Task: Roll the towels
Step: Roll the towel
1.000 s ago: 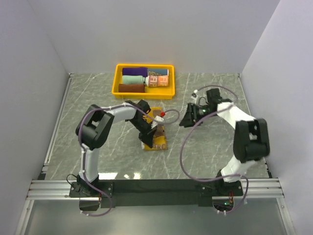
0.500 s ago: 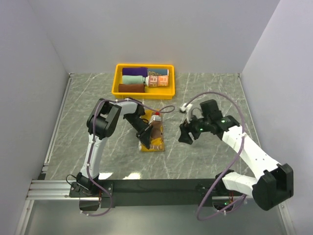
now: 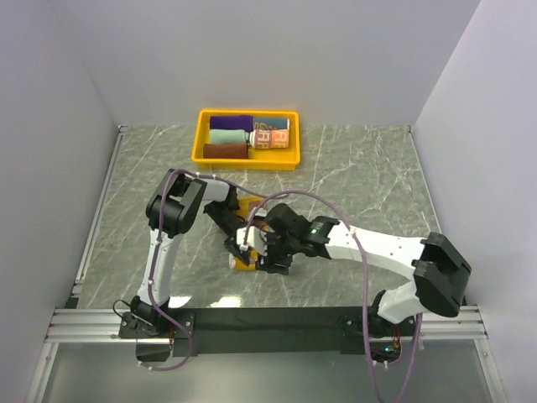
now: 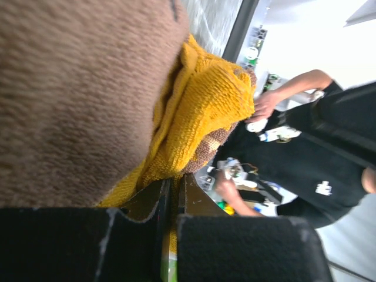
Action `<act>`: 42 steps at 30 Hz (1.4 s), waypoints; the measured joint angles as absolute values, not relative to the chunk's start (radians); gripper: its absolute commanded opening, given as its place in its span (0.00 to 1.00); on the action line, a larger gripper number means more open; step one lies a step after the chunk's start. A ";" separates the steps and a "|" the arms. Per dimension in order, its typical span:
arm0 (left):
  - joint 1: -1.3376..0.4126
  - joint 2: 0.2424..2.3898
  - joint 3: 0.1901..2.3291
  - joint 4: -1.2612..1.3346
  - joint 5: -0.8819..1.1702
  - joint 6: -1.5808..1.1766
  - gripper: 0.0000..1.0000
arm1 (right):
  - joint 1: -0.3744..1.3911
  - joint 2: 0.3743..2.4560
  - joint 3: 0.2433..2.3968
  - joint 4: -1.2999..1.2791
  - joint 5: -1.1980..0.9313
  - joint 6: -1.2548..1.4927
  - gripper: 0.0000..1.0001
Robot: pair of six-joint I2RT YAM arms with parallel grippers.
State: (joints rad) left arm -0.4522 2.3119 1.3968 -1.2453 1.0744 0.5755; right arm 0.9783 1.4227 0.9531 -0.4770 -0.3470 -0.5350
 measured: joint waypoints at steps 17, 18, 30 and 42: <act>-0.439 2.309 1.370 -1.254 1.068 0.566 0.02 | 1.065 1.634 0.991 -0.334 -0.304 -0.665 0.61; -0.438 2.309 1.370 -1.256 1.068 0.567 0.03 | 1.068 1.652 0.992 -0.334 -0.304 -0.670 0.61; -0.414 2.303 1.358 -1.268 1.054 0.583 0.06 | 1.032 1.784 1.081 -0.346 -0.323 -0.651 0.00; -0.231 2.125 1.223 -1.155 1.082 0.647 0.35 | 0.937 1.909 1.255 -0.496 -0.569 -0.582 0.00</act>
State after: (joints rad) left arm -0.2314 2.1246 1.2232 -1.1553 1.0824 0.6472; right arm 0.9371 1.9091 1.2552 -0.4961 -0.5686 -0.5819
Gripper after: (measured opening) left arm 0.319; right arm 0.062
